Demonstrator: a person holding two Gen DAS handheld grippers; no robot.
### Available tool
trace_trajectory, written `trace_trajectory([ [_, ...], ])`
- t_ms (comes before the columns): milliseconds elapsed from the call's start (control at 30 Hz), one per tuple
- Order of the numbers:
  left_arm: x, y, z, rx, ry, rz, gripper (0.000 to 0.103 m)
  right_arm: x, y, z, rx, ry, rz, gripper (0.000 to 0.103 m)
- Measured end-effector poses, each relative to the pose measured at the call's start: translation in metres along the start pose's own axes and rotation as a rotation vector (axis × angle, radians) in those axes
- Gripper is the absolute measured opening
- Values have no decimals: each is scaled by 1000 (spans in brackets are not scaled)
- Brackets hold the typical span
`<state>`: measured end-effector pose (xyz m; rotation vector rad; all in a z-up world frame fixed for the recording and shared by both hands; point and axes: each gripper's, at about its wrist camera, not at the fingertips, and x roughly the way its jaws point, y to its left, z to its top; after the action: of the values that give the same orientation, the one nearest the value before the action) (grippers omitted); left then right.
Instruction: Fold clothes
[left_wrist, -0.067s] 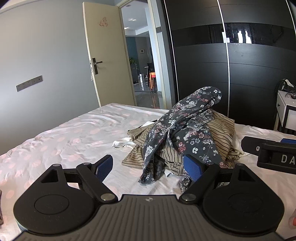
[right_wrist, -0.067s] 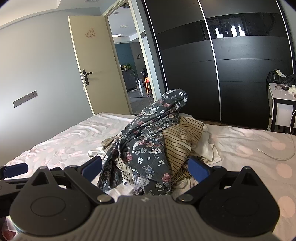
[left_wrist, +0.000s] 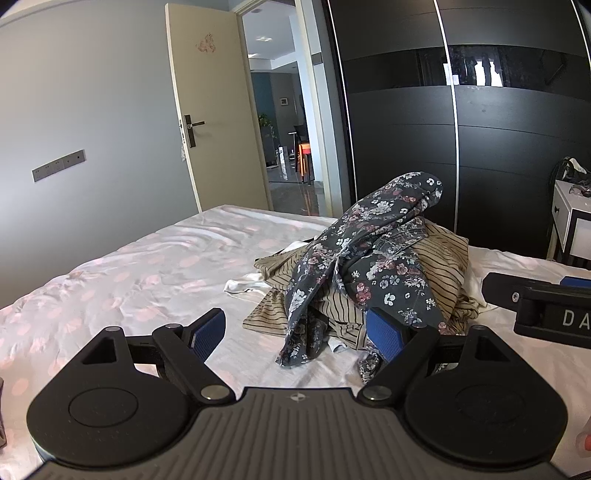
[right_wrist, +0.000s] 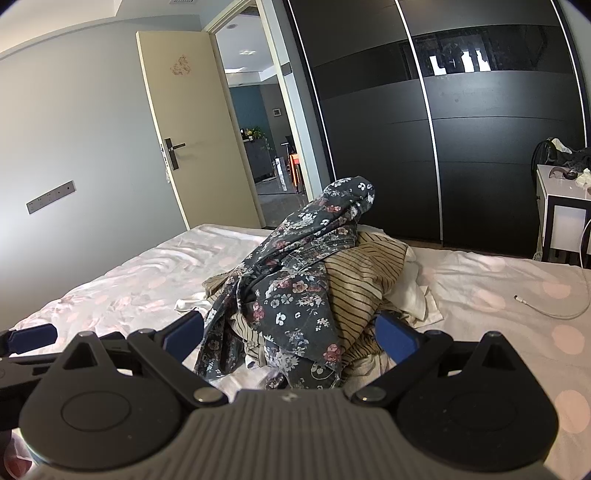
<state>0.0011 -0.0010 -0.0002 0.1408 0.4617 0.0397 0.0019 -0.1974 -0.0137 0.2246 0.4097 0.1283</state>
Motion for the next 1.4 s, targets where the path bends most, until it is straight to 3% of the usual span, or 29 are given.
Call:
trace_trajectory([
  [1400,4,0,-3,-2,23,18,84,4,12,-10,-20,21,35,100],
])
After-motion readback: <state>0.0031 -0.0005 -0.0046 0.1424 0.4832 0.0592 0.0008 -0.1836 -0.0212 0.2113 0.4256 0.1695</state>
